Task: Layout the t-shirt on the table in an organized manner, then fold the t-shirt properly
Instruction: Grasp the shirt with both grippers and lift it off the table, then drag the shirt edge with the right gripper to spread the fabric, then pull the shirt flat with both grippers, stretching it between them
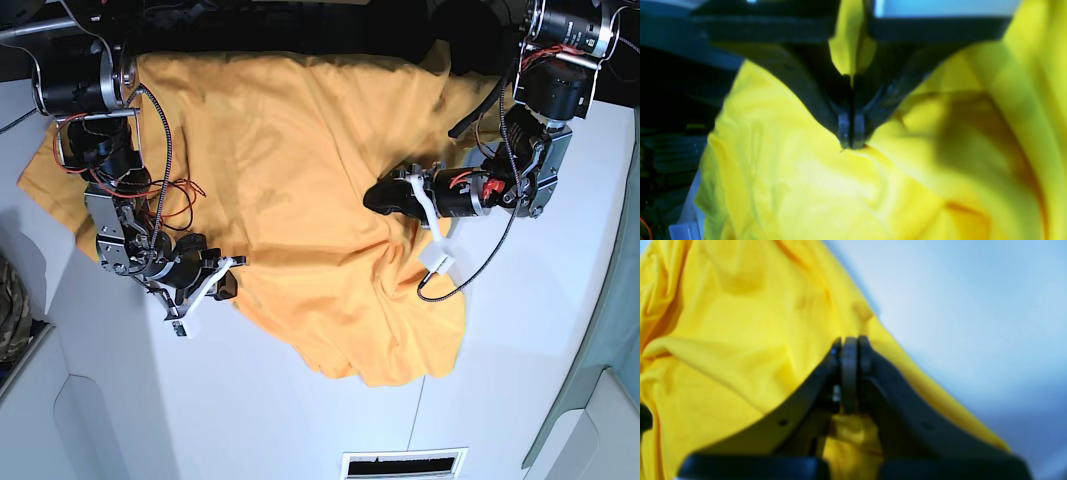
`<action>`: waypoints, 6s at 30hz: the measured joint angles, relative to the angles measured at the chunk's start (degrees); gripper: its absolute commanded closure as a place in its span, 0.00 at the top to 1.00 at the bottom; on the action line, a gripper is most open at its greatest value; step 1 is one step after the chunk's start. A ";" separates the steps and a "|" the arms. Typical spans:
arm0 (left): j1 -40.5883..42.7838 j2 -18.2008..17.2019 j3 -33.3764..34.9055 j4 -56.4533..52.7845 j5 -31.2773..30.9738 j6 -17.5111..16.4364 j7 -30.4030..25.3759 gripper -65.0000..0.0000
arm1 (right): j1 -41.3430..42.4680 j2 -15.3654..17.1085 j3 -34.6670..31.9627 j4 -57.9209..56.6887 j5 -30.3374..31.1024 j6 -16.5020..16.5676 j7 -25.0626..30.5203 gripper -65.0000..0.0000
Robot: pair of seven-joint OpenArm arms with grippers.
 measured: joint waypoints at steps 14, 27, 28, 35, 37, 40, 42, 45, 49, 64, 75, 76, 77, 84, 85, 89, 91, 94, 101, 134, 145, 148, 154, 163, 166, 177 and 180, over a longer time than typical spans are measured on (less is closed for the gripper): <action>-15.37 -0.17 -0.04 -10.23 10.75 11.26 0.26 0.00 | -22.95 0.76 6.58 27.04 7.67 0.20 -5.55 0.00; -16.17 -0.13 0.02 -10.62 1.55 3.87 8.02 0.00 | -36.68 0.63 7.80 43.74 15.06 0.35 -7.52 0.00; -16.02 0.00 0.02 -10.62 -0.24 3.78 8.85 0.00 | -36.39 0.63 7.89 43.93 15.08 0.13 -7.52 0.04; -16.20 -0.35 0.02 -9.51 -4.87 3.80 10.16 0.00 | -29.64 0.63 12.37 43.85 12.48 -7.28 -7.61 0.38; -16.22 -0.31 0.02 -9.16 -4.94 3.80 10.32 0.00 | -26.10 0.63 13.62 43.06 10.23 -9.55 -7.30 0.38; -16.17 -0.31 0.02 -9.11 -5.01 3.80 10.34 0.00 | -20.65 0.66 13.79 38.42 7.65 -12.11 -7.10 0.38; -16.02 -0.17 0.04 -9.11 -5.01 3.80 10.29 0.00 | -16.94 0.63 13.77 32.41 7.52 -12.11 -5.38 0.38; -15.87 -0.17 0.04 -9.11 -5.01 3.80 10.38 0.00 | -10.78 0.28 13.77 21.07 6.38 -12.26 -0.94 0.38; -15.58 -0.09 0.02 -9.11 -4.76 3.78 10.32 0.00 | -3.61 -1.60 13.79 6.58 3.15 -12.13 1.46 0.38; -14.60 1.09 0.02 -9.11 -2.49 3.78 10.29 0.00 | -1.81 -9.22 13.79 -2.64 -1.46 -9.55 5.86 0.00; -14.64 1.11 0.02 -8.81 5.88 6.64 7.06 0.00 | -2.08 -1.44 13.75 6.71 -2.21 -8.44 2.73 0.00; -14.64 1.14 0.02 -8.79 6.23 6.62 6.84 0.00 | -1.99 -0.46 13.77 7.43 -2.19 -8.44 2.43 0.00; -14.60 1.11 0.02 -8.79 6.32 6.62 6.84 0.00 | -1.99 0.44 13.77 8.17 -2.19 -8.46 1.97 0.00; -13.90 1.09 -0.11 -8.72 6.23 6.64 5.55 0.00 | -2.10 6.45 14.86 11.17 -1.92 -8.22 -0.46 0.00; -13.86 1.07 -0.11 -8.72 6.27 6.62 5.57 0.00 | -2.16 7.15 15.78 11.19 -1.92 -8.57 -0.48 0.11; -13.75 1.07 -0.11 -8.66 6.29 6.67 5.51 0.00 | -4.44 8.09 20.74 11.19 -1.95 -11.61 -0.42 0.56; -13.64 1.09 -0.11 -8.61 6.29 6.67 5.20 0.00 | -6.05 7.85 22.99 11.19 -0.57 -11.26 -1.79 0.59; -13.60 1.22 -0.11 -8.61 6.29 6.67 4.85 0.00 | -7.98 7.65 26.18 11.19 4.74 -9.79 -7.50 0.59; -13.49 1.55 -0.11 -8.55 6.69 6.84 4.17 0.00 | -16.17 4.42 32.50 22.84 24.79 1.20 -24.48 0.51; -13.00 3.89 1.31 -0.17 15.19 10.67 2.60 0.00 | -49.72 3.04 20.02 49.46 19.30 1.16 -23.41 0.00; -8.59 -4.11 1.20 -0.55 -6.27 3.76 15.76 0.00 | -31.69 13.18 20.22 29.97 20.37 -2.71 -20.63 0.00; -7.08 -3.30 1.27 -0.55 -11.54 3.69 18.88 0.00 | -23.67 13.18 20.22 22.36 19.67 -3.19 -21.00 0.00; -3.74 0.35 1.03 -0.31 -14.82 3.15 20.35 0.00 | -11.23 12.83 15.87 12.11 17.79 -4.61 -20.94 0.00; -2.10 5.79 1.16 0.39 -29.99 3.26 28.81 0.00 | -2.40 12.57 8.63 9.14 17.11 -4.96 -20.83 0.00; -2.89 5.29 1.36 3.23 -32.35 3.39 33.92 0.00 | -3.23 13.00 10.21 12.22 19.61 -5.09 -28.15 0.00; -5.62 -3.10 1.36 15.17 -31.19 3.37 26.84 0.00 | -21.46 12.85 25.94 36.57 30.25 -2.38 -41.48 0.00; -6.14 -4.17 1.29 15.17 -17.88 3.39 14.49 0.00 | -27.10 12.81 26.47 38.05 32.15 -1.75 -41.97 0.00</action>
